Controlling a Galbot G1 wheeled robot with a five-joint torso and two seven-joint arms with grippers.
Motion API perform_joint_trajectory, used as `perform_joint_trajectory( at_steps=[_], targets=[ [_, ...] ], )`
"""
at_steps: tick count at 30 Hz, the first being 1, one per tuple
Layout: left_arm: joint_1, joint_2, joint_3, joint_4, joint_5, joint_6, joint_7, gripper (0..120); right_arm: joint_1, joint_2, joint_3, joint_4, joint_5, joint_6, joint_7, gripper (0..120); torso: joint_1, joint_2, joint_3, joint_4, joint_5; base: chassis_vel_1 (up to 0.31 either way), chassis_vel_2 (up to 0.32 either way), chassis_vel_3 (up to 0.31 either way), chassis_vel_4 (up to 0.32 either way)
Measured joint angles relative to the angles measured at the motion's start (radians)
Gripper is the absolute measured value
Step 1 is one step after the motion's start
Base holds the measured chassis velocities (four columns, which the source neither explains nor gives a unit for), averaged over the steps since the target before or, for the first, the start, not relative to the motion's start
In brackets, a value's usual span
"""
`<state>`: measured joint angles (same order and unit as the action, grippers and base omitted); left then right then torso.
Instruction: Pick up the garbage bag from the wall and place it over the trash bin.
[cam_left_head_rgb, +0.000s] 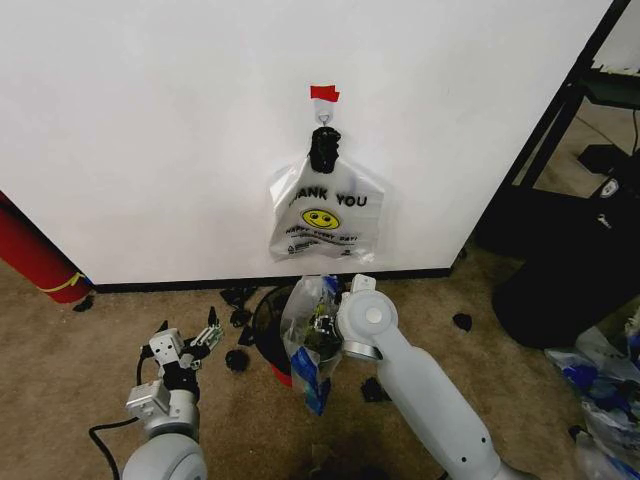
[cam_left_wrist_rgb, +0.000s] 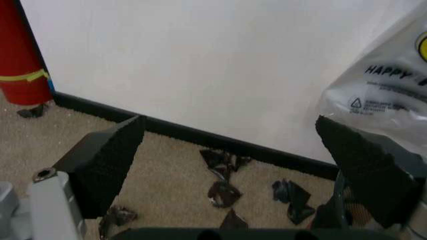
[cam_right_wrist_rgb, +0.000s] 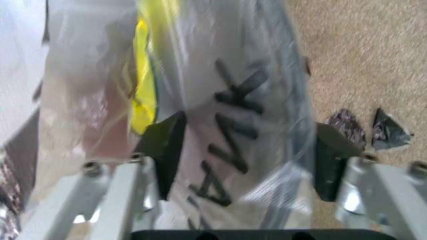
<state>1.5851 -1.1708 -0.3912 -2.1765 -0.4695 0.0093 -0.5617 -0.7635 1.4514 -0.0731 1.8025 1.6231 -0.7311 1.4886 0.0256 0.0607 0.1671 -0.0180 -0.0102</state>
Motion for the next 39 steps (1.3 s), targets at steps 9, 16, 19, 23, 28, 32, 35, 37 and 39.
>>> perform_joint_trajectory(
  at_steps=[9,16,19,23,28,32,35,37,39],
  targets=[
    [-0.009,0.001,0.013,0.009,0.002,-0.002,0.000,100,-0.007,0.019,0.005,-0.013,-0.017,0.000,0.003,24,0.000,0.000,0.000,-0.0001,0.0000,0.000,0.000,0.000,0.000],
    [-0.021,-0.001,0.030,0.024,0.004,-0.002,-0.004,100,-0.027,0.027,0.042,-0.029,-0.011,0.001,-0.010,0,0.000,0.000,0.000,-0.0001,0.0001,0.000,0.000,0.000,0.000],
    [-0.023,0.000,0.036,0.028,0.005,-0.001,-0.004,100,-0.044,0.032,0.065,-0.024,-0.016,0.010,-0.022,0,0.000,0.000,0.000,-0.0001,0.0002,0.000,0.000,0.000,0.000],
    [-0.027,0.003,0.039,0.032,0.005,0.000,-0.004,100,-0.060,0.025,0.078,0.002,-0.017,0.021,-0.035,0,0.000,0.000,0.000,0.0000,0.0001,0.000,0.000,0.000,0.000],
    [-0.035,0.021,0.041,0.021,0.001,0.008,-0.005,100,-0.076,-0.007,0.094,0.079,-0.014,0.038,-0.047,0,0.000,0.000,0.000,0.0000,0.0000,0.000,0.000,0.000,0.000],
    [-0.039,0.074,0.047,-0.014,-0.019,0.038,-0.004,100,-0.102,-0.042,0.117,0.146,0.003,0.050,-0.057,0,0.000,0.000,0.000,0.0001,0.0000,0.000,0.000,0.000,0.000],
    [-0.051,0.139,0.061,-0.048,-0.041,0.077,-0.003,100,-0.131,-0.068,0.139,0.196,0.016,0.060,-0.066,0,0.000,0.000,0.000,0.0000,0.0002,0.000,0.000,0.000,0.000],
    [-0.071,0.207,0.078,-0.079,-0.066,0.119,-0.002,100,-0.159,-0.096,0.161,0.242,0.037,0.067,-0.067,0,0.000,0.000,0.000,-0.0002,0.0002,0.000,0.000,0.000,0.000],
    [-0.105,0.279,0.099,-0.107,-0.110,0.161,0.000,100,-0.184,-0.121,0.191,0.283,0.066,0.069,-0.063,0,0.000,0.000,0.000,-0.0001,0.0000,0.000,0.000,0.000,0.000]
  ],
)
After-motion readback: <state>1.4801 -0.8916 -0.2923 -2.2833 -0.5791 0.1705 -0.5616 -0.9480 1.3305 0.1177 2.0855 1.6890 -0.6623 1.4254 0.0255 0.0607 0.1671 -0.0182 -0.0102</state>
